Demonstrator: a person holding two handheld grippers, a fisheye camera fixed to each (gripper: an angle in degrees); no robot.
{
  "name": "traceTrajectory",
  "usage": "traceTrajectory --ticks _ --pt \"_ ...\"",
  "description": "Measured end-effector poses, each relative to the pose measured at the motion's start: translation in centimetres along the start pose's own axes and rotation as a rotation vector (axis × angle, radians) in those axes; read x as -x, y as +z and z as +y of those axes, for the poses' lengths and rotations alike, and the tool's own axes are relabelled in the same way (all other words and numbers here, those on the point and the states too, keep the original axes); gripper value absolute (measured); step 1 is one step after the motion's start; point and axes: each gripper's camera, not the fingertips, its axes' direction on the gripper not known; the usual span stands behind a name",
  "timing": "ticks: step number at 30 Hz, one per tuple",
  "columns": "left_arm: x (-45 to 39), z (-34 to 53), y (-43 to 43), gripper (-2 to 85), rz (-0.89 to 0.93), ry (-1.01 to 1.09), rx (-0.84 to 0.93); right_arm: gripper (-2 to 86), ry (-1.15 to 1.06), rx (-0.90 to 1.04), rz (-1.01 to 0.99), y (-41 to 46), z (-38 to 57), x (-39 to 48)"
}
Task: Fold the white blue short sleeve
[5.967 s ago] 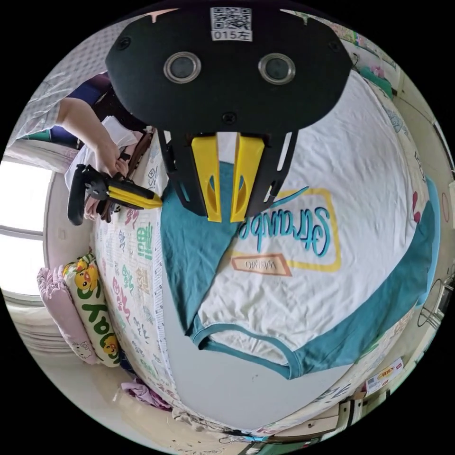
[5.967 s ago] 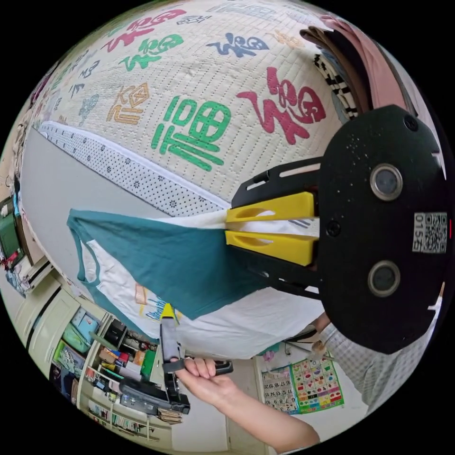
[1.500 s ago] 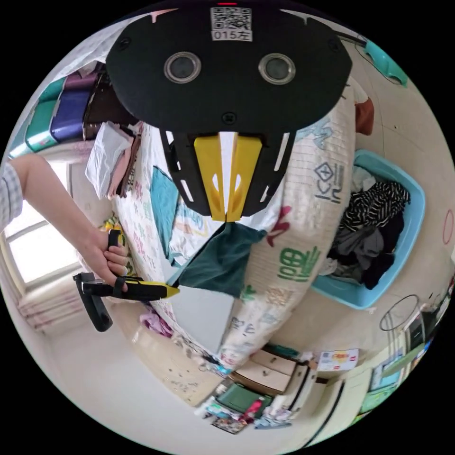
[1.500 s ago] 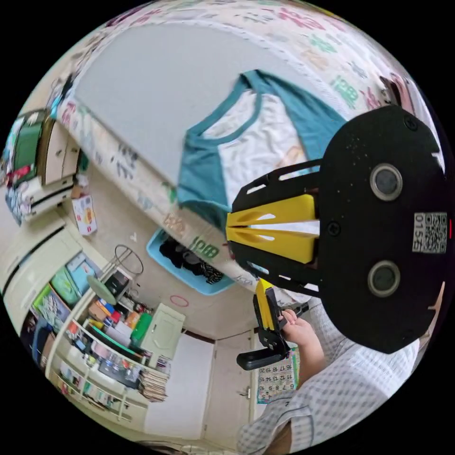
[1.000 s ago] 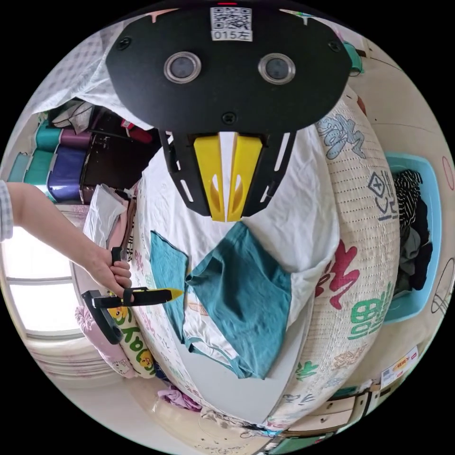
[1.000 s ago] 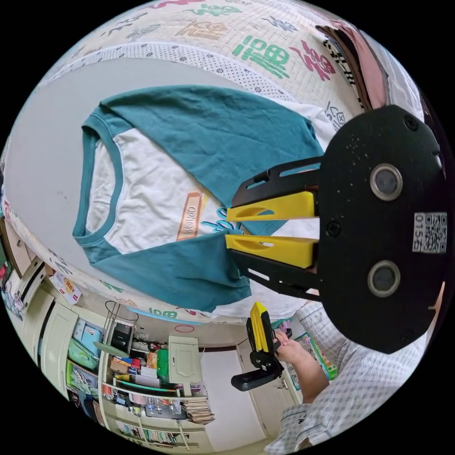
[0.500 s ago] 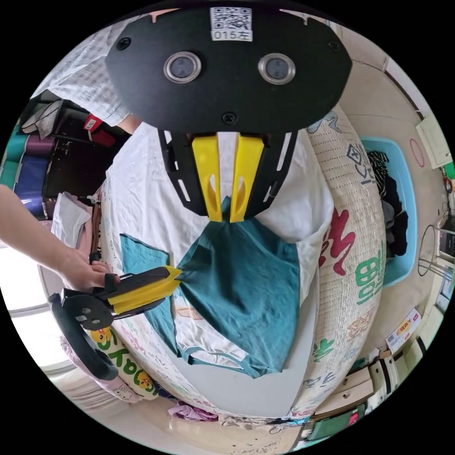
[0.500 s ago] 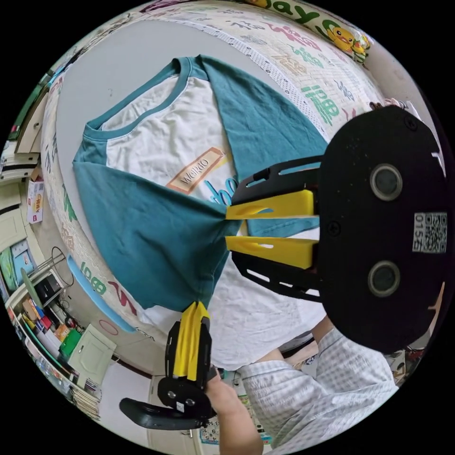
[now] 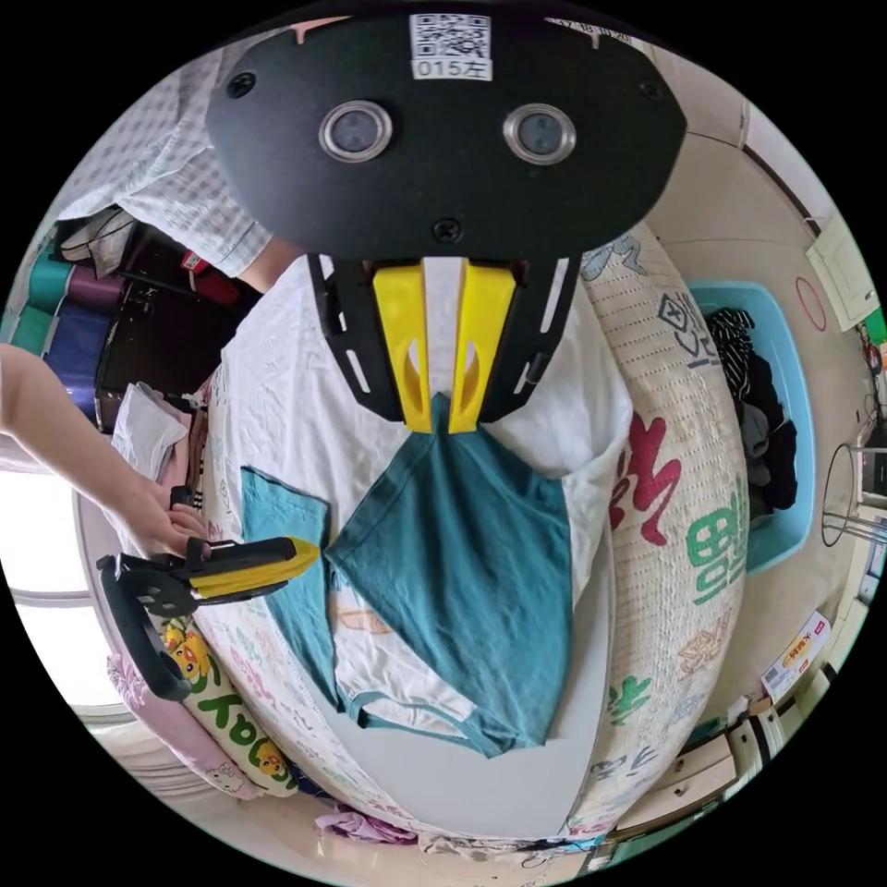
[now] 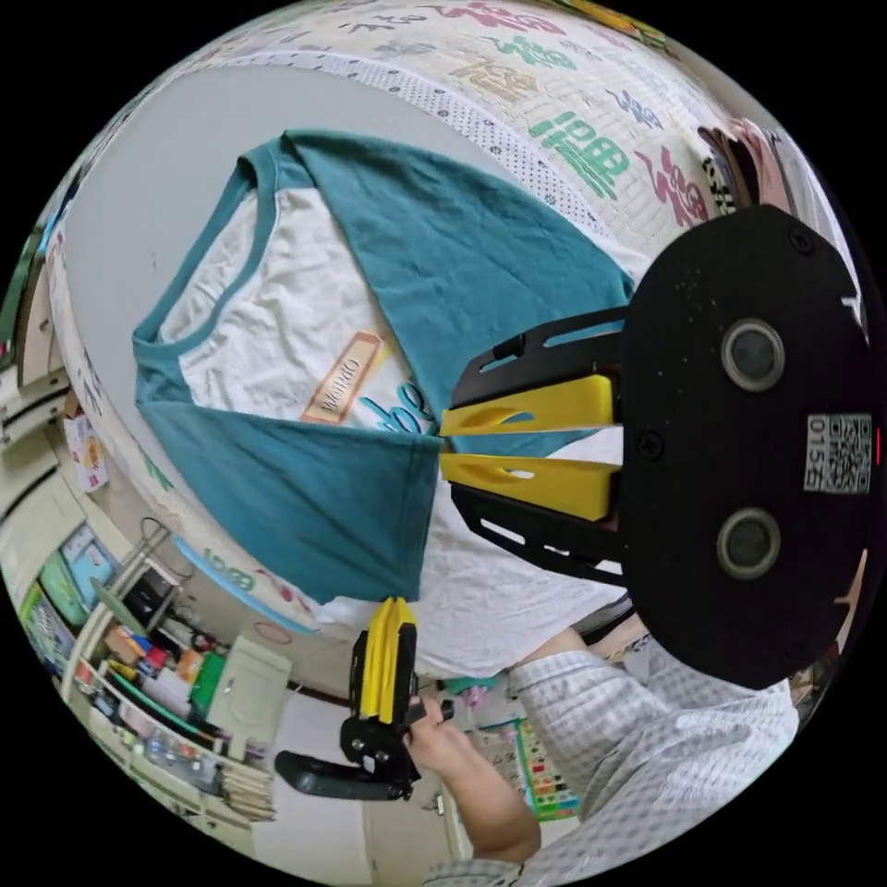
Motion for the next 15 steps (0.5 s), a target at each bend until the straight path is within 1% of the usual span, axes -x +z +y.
traceTrajectory --ticks 1,3,7,9,12,15 --pt "0.5 -1.3 -1.0 4.4 0.016 -0.003 -0.037 5.6 0.029 -0.032 0.000 -0.3 0.4 -1.0" --pt "1.4 -4.0 -2.2 5.8 -0.001 -0.007 -0.091 7.8 0.159 -0.123 0.009 -0.9 1.4 -6.0" --pt "4.5 -12.2 -4.0 8.3 0.009 -0.038 -0.186 9.9 0.309 -0.197 0.010 -0.7 1.4 -13.2" --pt "5.5 -15.6 -4.3 8.7 -0.027 -0.054 -0.206 10.5 0.363 -0.244 0.028 -0.2 0.8 -16.2" --pt "6.8 -20.0 -4.0 8.9 -0.041 -0.076 -0.189 11.1 0.381 -0.201 0.073 2.4 -0.4 -18.3" --pt "7.6 -22.6 -3.5 8.7 -0.083 -0.074 -0.147 10.8 0.377 -0.184 0.063 5.2 -1.1 -19.6"
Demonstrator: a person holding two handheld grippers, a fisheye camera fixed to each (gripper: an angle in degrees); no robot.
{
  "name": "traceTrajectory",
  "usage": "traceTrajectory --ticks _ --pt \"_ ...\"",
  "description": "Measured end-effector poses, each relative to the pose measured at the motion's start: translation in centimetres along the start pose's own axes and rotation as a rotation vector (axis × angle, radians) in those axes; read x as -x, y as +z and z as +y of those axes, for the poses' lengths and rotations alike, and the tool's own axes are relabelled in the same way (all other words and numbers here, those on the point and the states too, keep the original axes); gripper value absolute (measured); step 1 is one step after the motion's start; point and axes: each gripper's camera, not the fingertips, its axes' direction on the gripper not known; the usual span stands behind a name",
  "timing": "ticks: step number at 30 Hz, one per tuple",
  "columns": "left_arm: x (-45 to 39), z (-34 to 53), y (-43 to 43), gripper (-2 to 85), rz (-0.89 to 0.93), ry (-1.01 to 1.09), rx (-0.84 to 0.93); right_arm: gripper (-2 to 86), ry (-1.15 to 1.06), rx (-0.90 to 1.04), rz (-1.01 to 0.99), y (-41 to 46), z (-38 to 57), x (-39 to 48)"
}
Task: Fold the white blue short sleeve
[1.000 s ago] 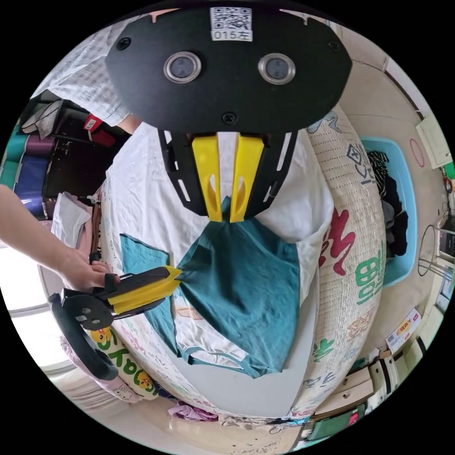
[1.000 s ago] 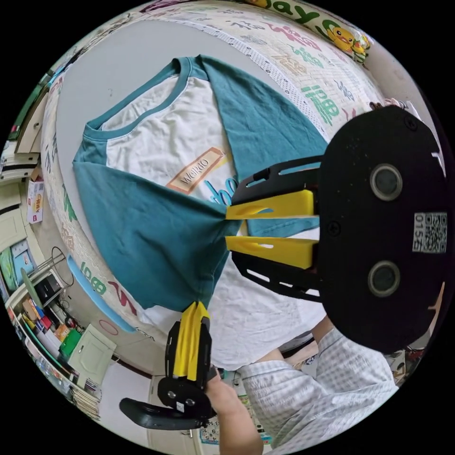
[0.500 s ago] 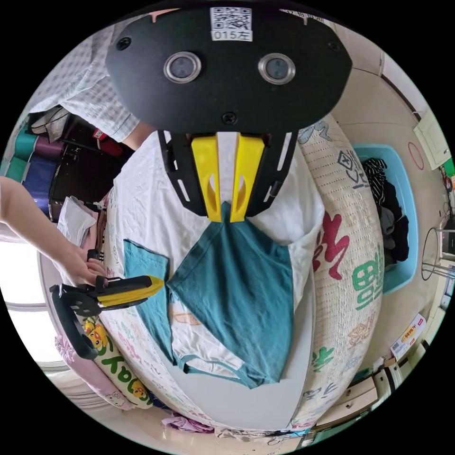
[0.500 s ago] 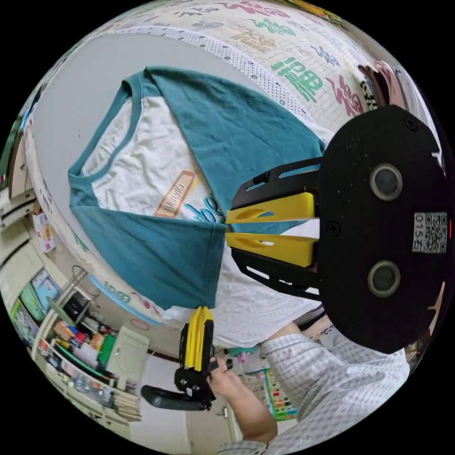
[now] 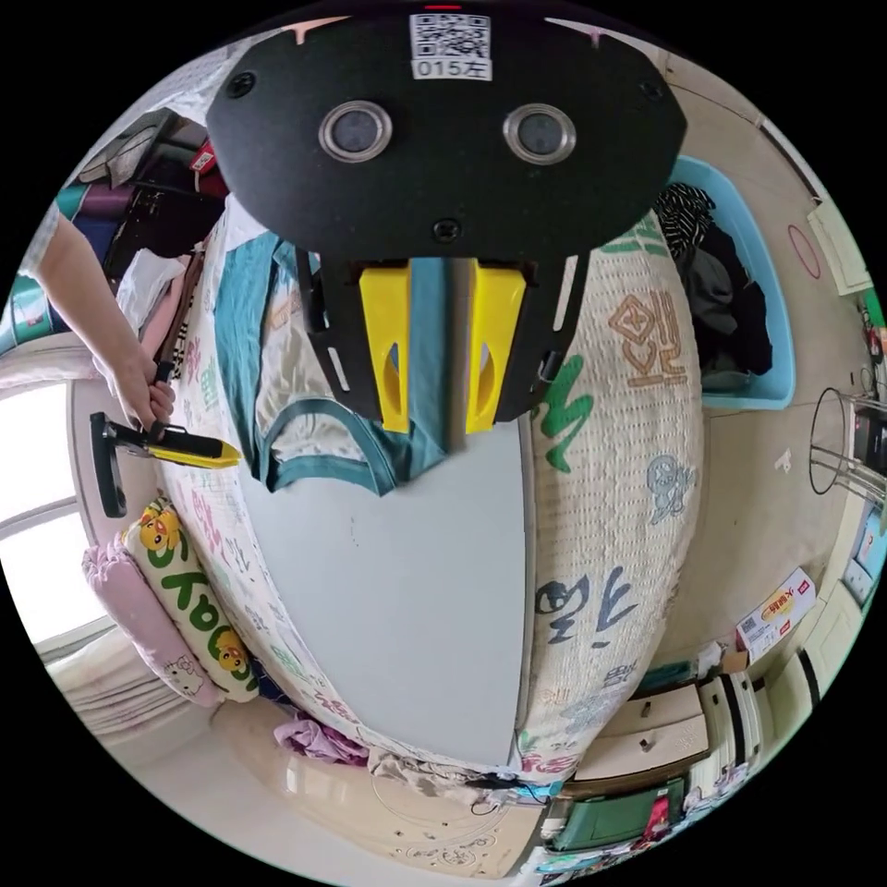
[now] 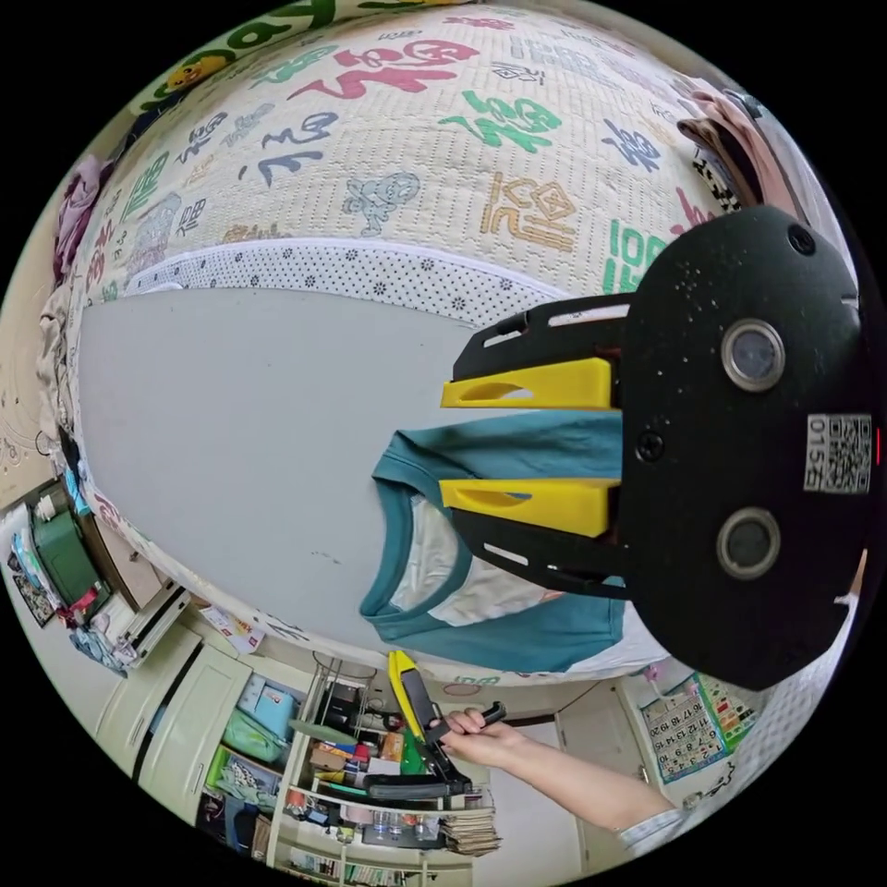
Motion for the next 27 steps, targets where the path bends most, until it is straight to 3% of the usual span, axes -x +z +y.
traceTrajectory --ticks 9,14,27 --pt "0.8 -3.4 -0.3 6.6 0.032 0.055 0.047 0.9 0.031 0.058 -0.053 7.5 0.2 -4.2" --pt "1.3 -4.9 -0.8 0.3 0.051 0.077 0.098 -0.2 -0.018 0.019 -0.041 9.2 0.2 -5.7" --pt "3.4 -9.7 -10.5 -0.8 0.047 0.135 -0.155 -0.5 -0.086 -0.167 0.011 10.0 -6.1 -6.1"
